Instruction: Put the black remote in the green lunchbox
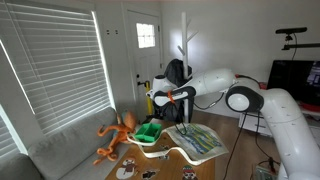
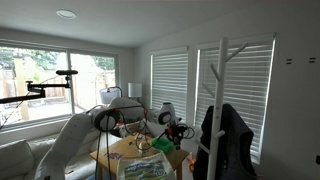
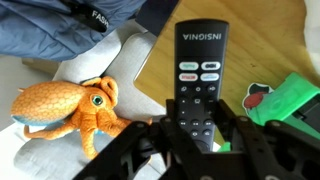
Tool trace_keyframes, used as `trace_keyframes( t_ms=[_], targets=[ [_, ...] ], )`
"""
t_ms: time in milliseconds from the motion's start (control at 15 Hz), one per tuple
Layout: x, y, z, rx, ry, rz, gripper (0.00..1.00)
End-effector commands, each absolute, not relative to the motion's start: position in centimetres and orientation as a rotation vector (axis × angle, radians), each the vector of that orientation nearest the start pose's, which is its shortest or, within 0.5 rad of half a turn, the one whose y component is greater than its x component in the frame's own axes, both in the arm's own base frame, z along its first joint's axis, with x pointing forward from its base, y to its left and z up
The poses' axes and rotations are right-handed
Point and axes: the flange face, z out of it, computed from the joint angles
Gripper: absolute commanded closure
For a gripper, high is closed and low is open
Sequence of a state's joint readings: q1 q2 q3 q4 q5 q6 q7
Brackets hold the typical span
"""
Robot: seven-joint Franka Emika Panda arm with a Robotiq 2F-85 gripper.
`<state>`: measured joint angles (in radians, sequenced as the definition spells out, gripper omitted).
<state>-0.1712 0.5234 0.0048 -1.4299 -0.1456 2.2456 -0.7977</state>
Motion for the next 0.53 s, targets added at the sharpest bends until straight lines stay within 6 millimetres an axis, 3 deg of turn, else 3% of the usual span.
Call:
trace_keyframes(
  t_ms=[0,267,467],
  targets=[
    [69.3,-8.8,44.3,-3.078,-1.458,-0.248,0.83],
    [67.3,-5.3,46.0,-2.991,-1.741,-0.076,0.83],
    [65.9,-4.4,47.2,-2.877,-1.950,0.043,0.83]
  ],
)
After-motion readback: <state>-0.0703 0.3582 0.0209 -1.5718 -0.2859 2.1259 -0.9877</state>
